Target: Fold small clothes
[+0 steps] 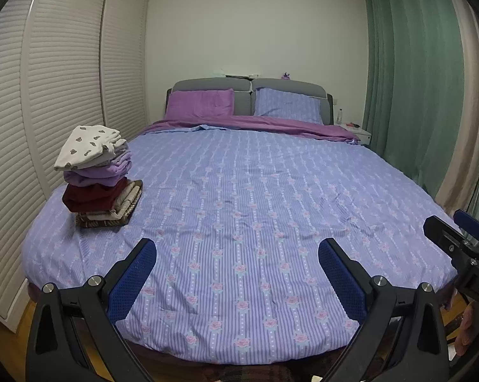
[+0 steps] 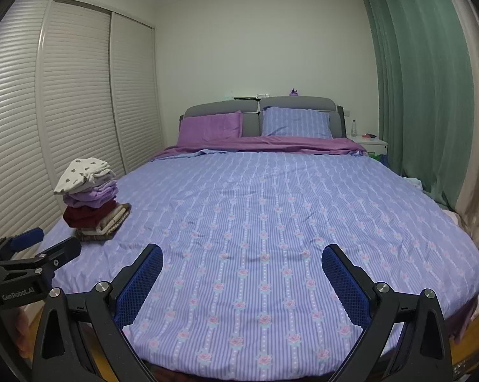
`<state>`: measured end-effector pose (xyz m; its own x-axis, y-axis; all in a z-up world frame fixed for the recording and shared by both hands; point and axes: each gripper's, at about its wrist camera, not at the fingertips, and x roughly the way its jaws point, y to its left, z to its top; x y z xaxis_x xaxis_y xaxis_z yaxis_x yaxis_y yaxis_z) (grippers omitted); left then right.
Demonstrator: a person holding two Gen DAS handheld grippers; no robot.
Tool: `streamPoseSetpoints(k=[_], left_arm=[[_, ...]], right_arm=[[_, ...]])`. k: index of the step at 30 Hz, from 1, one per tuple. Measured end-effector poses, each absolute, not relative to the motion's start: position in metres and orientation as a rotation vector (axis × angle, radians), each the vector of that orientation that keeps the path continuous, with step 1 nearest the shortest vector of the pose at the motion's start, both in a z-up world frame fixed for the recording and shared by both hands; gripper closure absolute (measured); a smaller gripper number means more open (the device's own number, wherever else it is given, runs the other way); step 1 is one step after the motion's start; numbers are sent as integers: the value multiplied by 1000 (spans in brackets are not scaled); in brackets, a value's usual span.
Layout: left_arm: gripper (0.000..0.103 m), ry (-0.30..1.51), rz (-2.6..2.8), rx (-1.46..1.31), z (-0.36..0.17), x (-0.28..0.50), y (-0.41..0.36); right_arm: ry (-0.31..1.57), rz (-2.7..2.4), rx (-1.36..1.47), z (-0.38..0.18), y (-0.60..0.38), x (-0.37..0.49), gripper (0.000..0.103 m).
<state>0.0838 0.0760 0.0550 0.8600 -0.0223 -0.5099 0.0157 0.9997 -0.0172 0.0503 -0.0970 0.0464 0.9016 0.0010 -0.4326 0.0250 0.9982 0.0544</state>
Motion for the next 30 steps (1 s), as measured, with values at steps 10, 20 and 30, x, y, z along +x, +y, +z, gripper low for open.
streamPoseSetpoints(k=[10,20,30], left_arm=[[0,546,-2,-23,53,84,78],[0,535,-6,-18,55,82,75],[0,532,-8,-22,57,83,73]], right_arm=[[453,-4,59,46,-99,50,2],[454,-6,65,47,-102,52,2],[454,-3,68,46,-103,53,2]])
